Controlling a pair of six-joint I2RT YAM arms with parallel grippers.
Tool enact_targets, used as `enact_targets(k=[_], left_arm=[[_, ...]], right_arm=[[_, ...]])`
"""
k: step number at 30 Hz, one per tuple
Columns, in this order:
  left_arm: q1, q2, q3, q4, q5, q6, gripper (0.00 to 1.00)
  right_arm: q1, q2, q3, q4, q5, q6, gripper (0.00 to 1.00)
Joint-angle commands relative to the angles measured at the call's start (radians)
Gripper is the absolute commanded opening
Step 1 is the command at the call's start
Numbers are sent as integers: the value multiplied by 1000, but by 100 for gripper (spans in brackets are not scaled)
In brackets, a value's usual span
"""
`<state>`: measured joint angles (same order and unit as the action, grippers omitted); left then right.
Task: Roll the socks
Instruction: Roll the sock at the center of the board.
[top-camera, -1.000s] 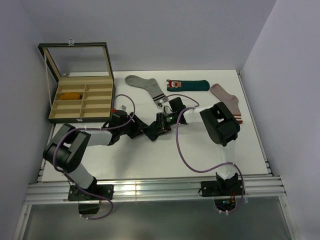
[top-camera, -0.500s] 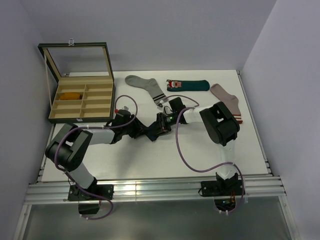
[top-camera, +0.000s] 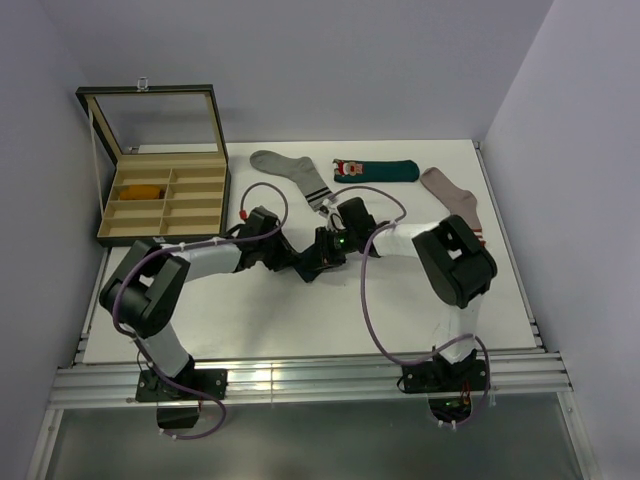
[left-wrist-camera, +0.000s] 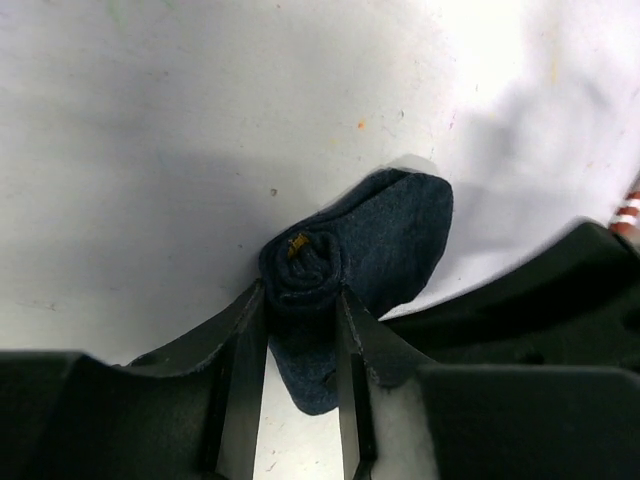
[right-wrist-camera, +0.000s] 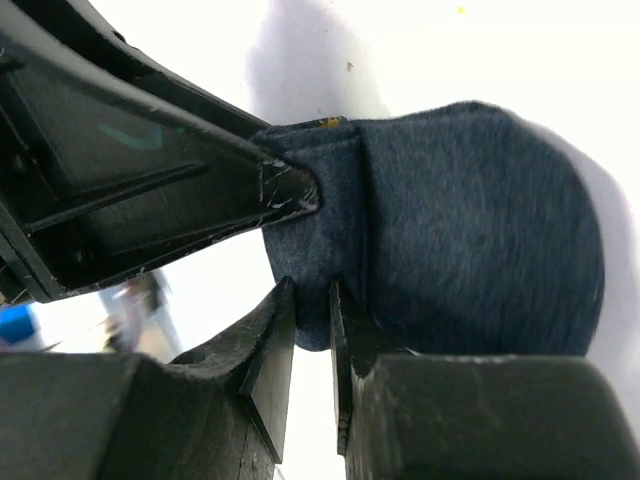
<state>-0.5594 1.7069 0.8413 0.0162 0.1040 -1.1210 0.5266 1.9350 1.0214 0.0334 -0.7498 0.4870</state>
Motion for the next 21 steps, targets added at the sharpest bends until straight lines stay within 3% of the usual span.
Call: enact_targets(k=[1,4,11,21], left_arm=[[-25,34,68,-194,-136,67,21],[-42,54,126,-277,-162,107,20],[-63,97,211,-370,-174,159,16],[-71,143,303,-447,-182,210,16]], right_arm=[[44,-126,-90,-36,279,-71,24],[84,-224,-142,40,409,-94,34],[246,-356,-210,132,705,-186,40],[415,-328,-230,230,986,-275,45]])
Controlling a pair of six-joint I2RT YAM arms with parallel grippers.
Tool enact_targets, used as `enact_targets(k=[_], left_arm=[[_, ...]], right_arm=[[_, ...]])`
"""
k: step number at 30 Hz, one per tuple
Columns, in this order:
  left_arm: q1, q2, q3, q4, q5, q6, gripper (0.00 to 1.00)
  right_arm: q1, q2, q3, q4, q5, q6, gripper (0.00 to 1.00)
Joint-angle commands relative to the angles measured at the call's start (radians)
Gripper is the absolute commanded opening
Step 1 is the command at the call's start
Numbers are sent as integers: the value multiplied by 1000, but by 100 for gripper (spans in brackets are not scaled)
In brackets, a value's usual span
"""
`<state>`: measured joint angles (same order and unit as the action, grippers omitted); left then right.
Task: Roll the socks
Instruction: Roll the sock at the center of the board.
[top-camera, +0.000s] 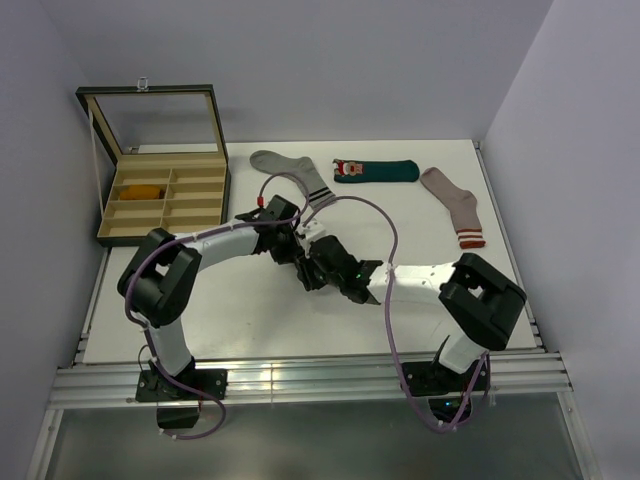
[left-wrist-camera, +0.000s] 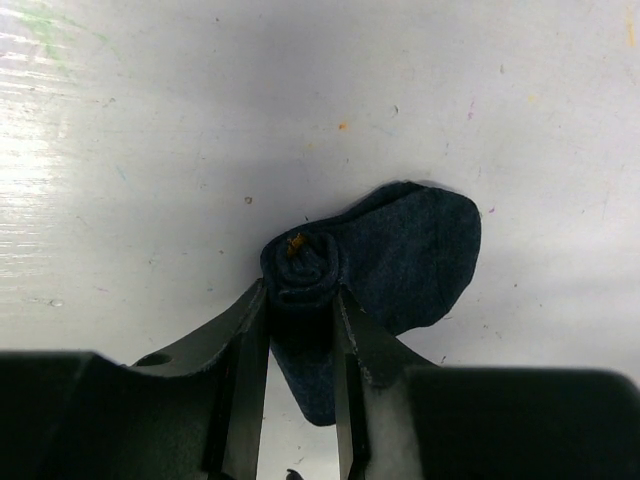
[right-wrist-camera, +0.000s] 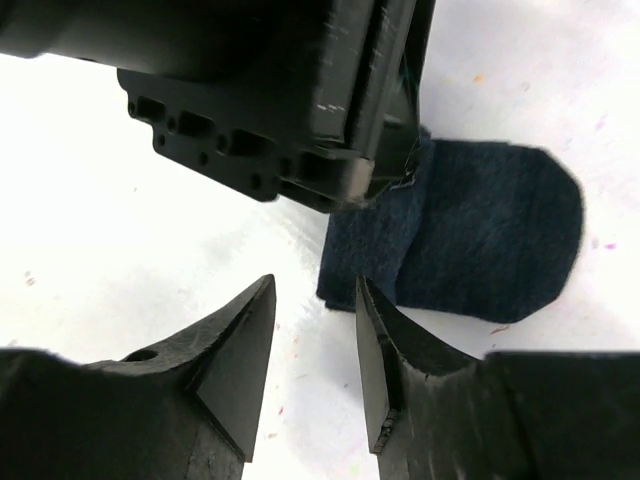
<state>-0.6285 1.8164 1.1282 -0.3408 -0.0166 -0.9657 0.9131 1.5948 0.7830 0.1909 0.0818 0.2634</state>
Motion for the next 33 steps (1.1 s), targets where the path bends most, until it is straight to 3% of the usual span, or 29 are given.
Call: enact_targets(k=[1,5,12,26,27,30,31,33], left_arm=[[-2,34,16,-92,-59,56,16],[-4,34,13,-90,-52,59,16],[-4,41,22,-92,-39,64,16],[-4,60,31,-87,1,65,16],[-4,60,31,-86,6,67,16],[-4,57,39,-79,7,71,18],[-2,54,41,-76,23,73,20],[-2,47,44,-72,23,71,23]], right_arm=[[38,19,19,71,180,-64,47],[72,45,42,56,266,-88,51],[98,74,62,51,286,-104,51],[139,212,125,-17,348,-107,46],[139,224,128,-25,355,-95,44],[129,234,131,-60,345,-64,26],[113,231,128,-65,310,-58,11],[92,217,110,-76,257,-38,2]])
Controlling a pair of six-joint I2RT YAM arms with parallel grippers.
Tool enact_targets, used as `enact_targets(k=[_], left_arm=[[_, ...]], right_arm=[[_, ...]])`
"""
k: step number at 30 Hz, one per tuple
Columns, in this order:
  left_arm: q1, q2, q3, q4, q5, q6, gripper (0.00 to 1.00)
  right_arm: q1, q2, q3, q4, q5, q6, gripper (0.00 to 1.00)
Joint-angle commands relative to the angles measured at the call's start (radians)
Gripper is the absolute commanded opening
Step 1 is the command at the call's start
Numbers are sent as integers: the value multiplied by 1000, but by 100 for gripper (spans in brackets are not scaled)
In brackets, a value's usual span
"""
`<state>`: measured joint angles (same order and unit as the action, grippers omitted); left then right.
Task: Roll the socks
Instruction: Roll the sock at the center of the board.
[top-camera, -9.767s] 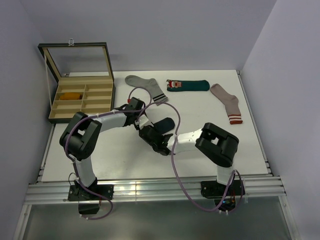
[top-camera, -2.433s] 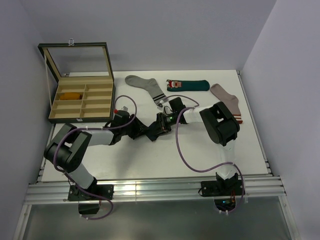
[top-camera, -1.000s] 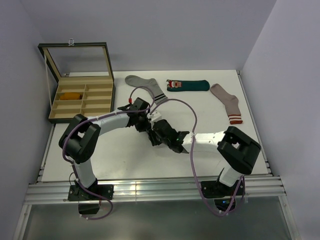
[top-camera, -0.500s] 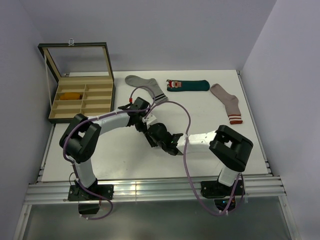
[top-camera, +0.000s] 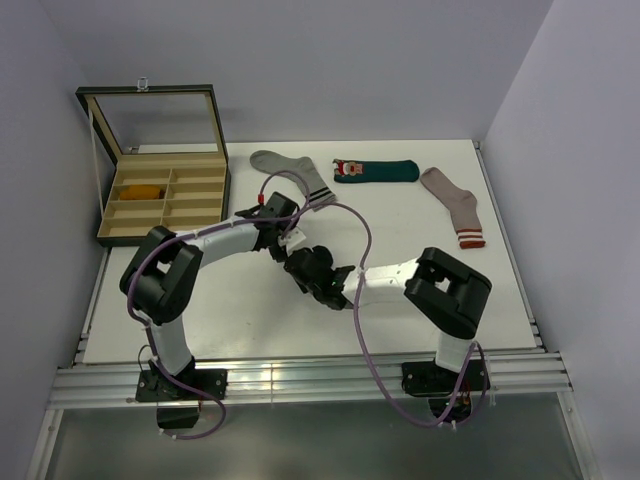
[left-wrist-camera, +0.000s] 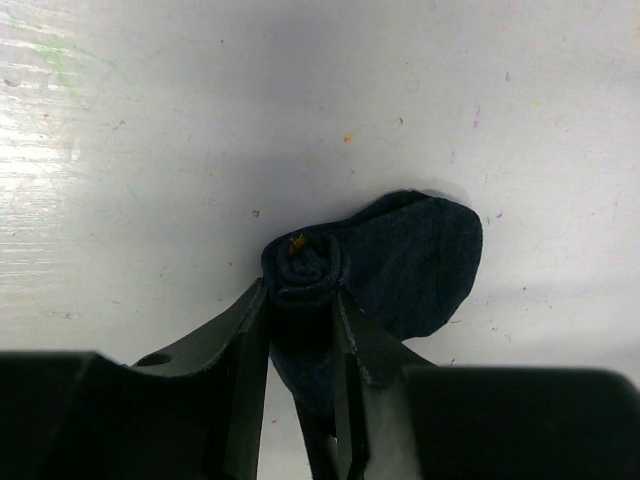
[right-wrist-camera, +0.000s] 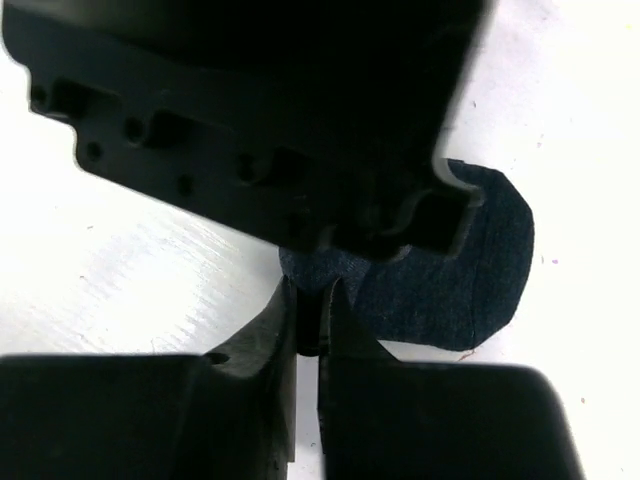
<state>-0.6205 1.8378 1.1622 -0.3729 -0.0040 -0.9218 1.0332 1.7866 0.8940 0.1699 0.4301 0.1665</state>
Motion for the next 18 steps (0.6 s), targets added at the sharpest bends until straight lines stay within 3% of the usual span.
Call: enact_targets(k=[1,10,18], left_arm=[[-7,18,7,-32,12,26,27],[24,-94,-76,100,45,-29,59],[103,-256,-254,276,62,-121,67]], right_arm=[[-57,4,-9,-58,-164,65,0],[-261,-16,-53,-93,-669,156,0],[-407,60,-55,-38,-1026,251,0]])
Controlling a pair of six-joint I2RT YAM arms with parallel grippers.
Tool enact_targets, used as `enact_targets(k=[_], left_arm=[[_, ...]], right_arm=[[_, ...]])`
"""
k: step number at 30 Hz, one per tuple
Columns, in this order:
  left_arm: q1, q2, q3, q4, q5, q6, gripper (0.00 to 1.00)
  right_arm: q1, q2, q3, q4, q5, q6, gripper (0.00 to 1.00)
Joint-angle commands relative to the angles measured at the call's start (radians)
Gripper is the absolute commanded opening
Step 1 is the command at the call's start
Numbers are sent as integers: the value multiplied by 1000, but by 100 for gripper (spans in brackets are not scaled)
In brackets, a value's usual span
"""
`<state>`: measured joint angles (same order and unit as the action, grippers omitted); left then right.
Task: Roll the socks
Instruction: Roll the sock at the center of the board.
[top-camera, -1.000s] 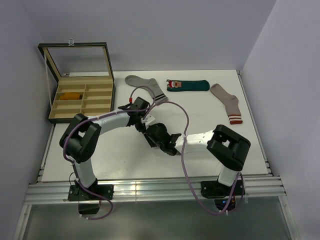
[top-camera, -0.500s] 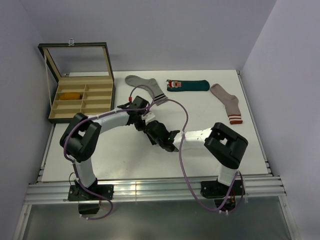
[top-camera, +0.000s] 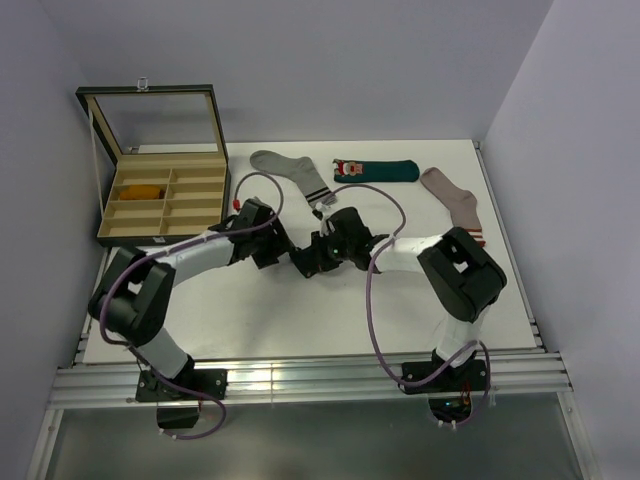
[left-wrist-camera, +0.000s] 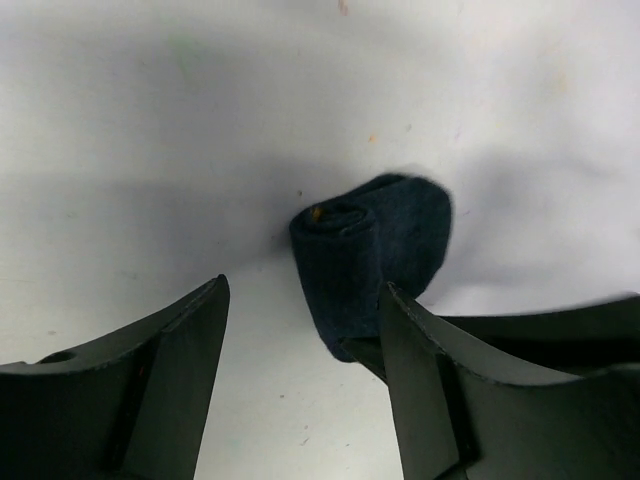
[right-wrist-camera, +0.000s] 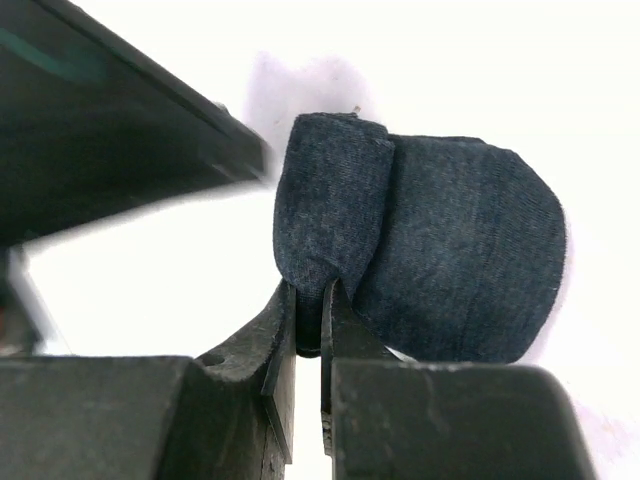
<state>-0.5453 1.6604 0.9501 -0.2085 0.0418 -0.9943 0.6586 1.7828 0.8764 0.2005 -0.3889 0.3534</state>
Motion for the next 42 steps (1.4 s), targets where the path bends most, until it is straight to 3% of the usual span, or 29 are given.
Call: enact_targets(k=[1,11,29,34,37,41,42], left_arm=[[34,-105,-77,162,27,-52,67],[27,-79,-229,394,158,-115,65],[7,2,-229,282,49,-144,54],[4,27,-214,241,23,-139,43],[-2,45,-188,180,0,-124,33],[-21,70,-152,127,-16,-109,18],[-28,84,-131,117,-14,-103,15]], right_arm=[[-42,76,-36,-56,-234,74,0],[-123,190,-10,13,-401,180,0],[-155,276,39,-19,-423,214,0],[-155,290,42,-24,-424,216,3],[-155,262,29,-23,-413,199,9],[-151,164,-16,-13,-331,171,35],[-148,133,-25,-13,-309,161,38]])
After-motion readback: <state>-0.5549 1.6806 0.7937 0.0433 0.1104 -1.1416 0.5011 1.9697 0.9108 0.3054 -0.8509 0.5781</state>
